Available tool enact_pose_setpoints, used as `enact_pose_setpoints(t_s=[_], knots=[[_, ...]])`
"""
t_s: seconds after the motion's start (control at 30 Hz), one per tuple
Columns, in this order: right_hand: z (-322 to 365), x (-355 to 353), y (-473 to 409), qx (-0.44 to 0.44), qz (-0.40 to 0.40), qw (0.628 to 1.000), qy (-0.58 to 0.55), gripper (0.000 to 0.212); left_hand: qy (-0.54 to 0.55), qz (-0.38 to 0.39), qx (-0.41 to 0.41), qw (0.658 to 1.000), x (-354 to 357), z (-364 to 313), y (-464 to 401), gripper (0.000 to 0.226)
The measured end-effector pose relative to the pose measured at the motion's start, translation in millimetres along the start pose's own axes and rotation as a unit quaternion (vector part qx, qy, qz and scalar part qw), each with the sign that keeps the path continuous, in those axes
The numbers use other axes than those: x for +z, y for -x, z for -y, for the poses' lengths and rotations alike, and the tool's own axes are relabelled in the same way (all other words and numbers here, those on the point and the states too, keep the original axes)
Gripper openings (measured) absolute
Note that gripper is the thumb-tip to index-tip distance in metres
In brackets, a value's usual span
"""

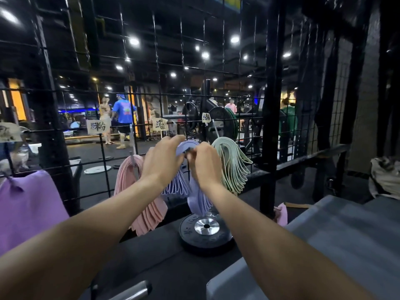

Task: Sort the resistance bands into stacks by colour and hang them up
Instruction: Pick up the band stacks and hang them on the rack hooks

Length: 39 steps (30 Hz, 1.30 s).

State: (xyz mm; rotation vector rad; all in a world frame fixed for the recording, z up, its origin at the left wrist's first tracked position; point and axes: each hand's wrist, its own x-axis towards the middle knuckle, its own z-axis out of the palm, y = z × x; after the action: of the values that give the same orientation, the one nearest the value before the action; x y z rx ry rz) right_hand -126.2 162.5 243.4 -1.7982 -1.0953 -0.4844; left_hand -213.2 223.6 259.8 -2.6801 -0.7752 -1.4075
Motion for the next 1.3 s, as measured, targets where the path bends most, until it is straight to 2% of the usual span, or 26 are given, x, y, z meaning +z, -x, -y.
enact_pose_setpoints(t_s=[0.13,0.27,0.37,0.47,0.63,0.7,0.8,0.87,0.93,1.03,1.1,1.23,1.3], knots=[[0,-9,-4,0.026,0.028,0.996,-0.075,0.045,-0.029,0.005,0.020,0.999,-4,-2,-5,0.020],[4,-28,-13,0.053,0.071,0.989,-0.116,0.021,-0.034,-0.001,0.011,0.999,-9,-5,-6,0.007],[3,-30,-17,0.075,0.083,0.984,-0.137,0.022,-0.022,-0.008,-0.001,1.000,-10,-8,2,0.006],[4,-29,-18,0.080,0.082,0.984,-0.133,0.017,0.010,-0.039,-0.040,0.998,-7,-10,15,0.009],[3,-32,-23,0.054,0.139,0.986,-0.071,0.012,0.089,-0.082,-0.147,0.982,6,-22,36,0.020],[0,-31,-23,0.036,0.155,0.986,-0.046,0.012,0.104,-0.091,-0.165,0.976,13,-24,38,0.022],[-8,-32,-16,0.021,0.132,0.990,-0.051,0.011,0.110,-0.090,-0.168,0.975,17,-19,38,0.024],[-16,-33,-9,0.009,0.064,0.997,-0.048,0.009,0.086,-0.086,-0.159,0.980,17,-13,37,0.025],[-23,-34,-6,-0.019,0.018,0.999,-0.030,0.018,0.060,-0.084,-0.144,0.984,18,-8,35,0.024],[-29,-27,-6,-0.076,0.045,0.996,-0.009,0.050,0.034,-0.079,-0.135,0.987,18,-6,33,0.022],[-27,-19,-5,-0.103,0.075,0.992,-0.007,0.059,0.024,-0.073,-0.131,0.988,18,-7,34,0.023],[-31,1,0,-0.081,0.100,0.992,-0.009,0.059,0.027,-0.066,-0.125,0.990,19,-3,37,0.026],[-37,2,3,-0.063,0.093,0.994,0.002,0.047,0.041,-0.053,-0.111,0.992,23,-1,40,0.039]])
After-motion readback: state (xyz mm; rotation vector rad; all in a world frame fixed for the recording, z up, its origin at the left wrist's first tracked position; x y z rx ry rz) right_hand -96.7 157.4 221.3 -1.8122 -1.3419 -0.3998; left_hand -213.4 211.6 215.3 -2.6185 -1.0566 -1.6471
